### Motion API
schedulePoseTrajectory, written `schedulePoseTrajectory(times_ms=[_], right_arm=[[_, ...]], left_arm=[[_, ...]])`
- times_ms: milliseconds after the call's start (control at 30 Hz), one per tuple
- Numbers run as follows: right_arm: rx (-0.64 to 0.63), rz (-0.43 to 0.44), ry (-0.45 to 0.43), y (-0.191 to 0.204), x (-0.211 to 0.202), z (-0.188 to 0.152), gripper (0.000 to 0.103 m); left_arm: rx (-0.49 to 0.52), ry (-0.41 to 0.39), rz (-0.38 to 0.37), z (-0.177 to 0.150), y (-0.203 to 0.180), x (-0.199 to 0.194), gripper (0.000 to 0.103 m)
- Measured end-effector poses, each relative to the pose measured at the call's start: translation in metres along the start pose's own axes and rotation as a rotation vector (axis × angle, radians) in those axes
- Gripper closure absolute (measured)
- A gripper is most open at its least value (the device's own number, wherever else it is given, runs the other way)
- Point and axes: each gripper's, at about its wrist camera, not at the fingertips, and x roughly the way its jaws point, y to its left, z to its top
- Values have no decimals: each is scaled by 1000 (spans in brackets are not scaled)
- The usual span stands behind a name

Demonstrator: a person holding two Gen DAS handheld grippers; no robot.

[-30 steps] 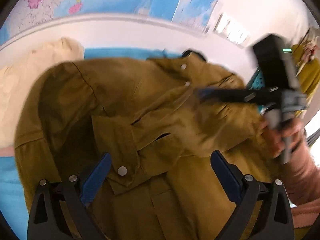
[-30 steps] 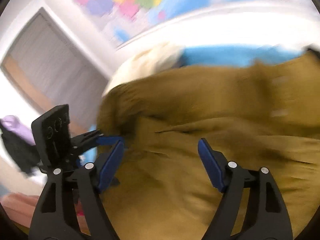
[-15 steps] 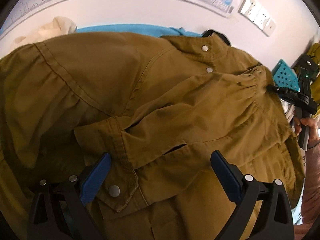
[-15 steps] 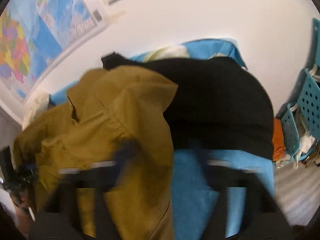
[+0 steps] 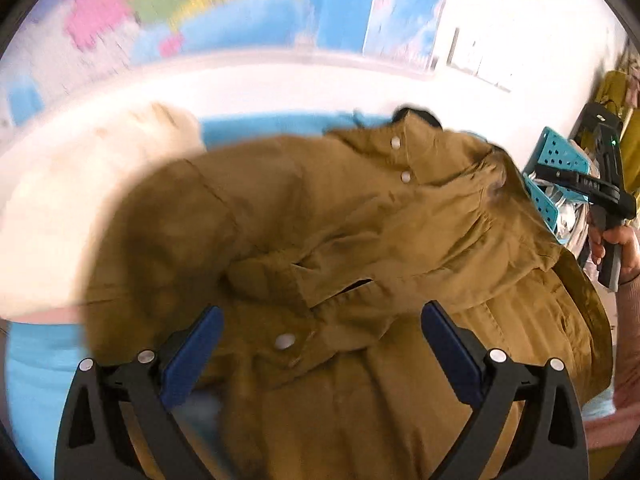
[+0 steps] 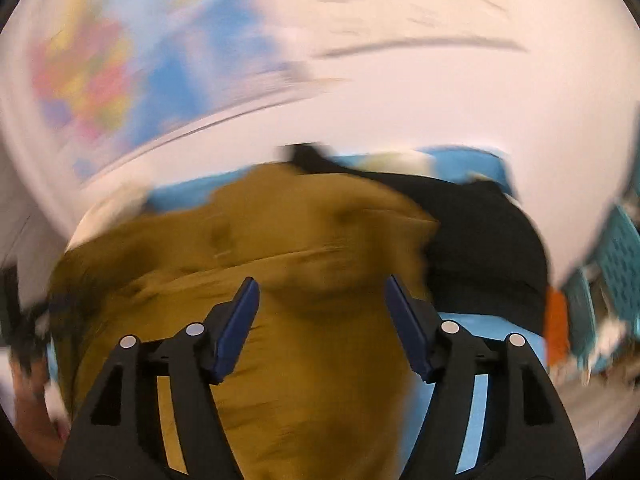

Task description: Fold large clothes

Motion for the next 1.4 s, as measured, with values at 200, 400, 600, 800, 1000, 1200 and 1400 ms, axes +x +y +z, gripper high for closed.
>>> schedulePoseTrajectory(times_ms=[200,400,600,800,1000,1200,1400], right_arm=[[-161,309,138,102,36,-19,34],[-320,637,286,219,64,-59,28],[-419,799,382,325,96,-98,21],[-404,818,517,365,122,-120,96],[-365,889,342,332,54,-51,98],[-362,689,184,244,-15,25,98],[-306,405,220,155,-26,46,95]], left_arm=[[-41,-22,130,-20,26,-33,7],[-113,-19,134,-40,52,-43,7],[-195,-75,86,-43,76,-62,7],[-214,-100,75,-44,87,-74,8],[-250,-176,-59,-42,102,-101,8],[-285,-275,-190,-29,106,-123,8],[-204,-180,-216,-17,70,-75,8]])
